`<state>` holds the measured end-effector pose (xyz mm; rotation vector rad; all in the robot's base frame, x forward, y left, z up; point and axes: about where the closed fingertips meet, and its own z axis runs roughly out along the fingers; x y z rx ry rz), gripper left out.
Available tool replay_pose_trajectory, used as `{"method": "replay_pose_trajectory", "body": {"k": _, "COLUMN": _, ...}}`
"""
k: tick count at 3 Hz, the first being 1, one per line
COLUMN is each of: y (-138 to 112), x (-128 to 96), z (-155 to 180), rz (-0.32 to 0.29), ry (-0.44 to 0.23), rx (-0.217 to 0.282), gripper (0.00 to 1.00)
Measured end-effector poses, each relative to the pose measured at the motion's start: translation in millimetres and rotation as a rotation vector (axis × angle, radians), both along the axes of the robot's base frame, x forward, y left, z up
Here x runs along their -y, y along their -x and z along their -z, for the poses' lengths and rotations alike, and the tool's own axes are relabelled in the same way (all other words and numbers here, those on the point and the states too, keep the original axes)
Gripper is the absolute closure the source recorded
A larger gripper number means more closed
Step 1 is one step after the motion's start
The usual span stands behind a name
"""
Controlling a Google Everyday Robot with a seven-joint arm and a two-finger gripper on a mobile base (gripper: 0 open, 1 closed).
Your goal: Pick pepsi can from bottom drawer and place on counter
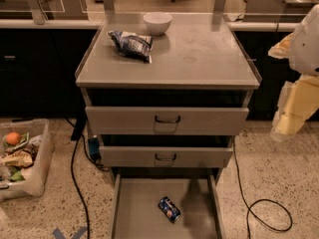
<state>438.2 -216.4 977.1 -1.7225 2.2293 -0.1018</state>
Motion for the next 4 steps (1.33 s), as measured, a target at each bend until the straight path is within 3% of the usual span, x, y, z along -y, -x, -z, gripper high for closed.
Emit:
{"method": "replay_pose_trajectory", "body": {"k": 1, "y": 0, "x": 0, "z": -1, "rz": 0.005, "ry": 0.001, "rx": 0.009, "gripper": 0.00}}
{"method": "replay_pose_trajectory", "body": {"k": 2, "y": 1, "x": 7, "z": 32, "rz": 0.048, "ry": 0.010, "rx": -0.005, "gripper": 0.00}}
{"method": "replay_pose_trajectory", "body": {"k": 3, "y": 2, "x": 13, "z": 107, "rz": 0.128, "ry": 0.003, "rx": -0.037, "gripper": 0.00}}
{"method": "replay_pose_trajectory", "body": {"k": 4, "y": 11, "x": 22, "z": 205, "rz": 0.168, "ry": 0.003, "rx": -0.120, "gripper": 0.00}}
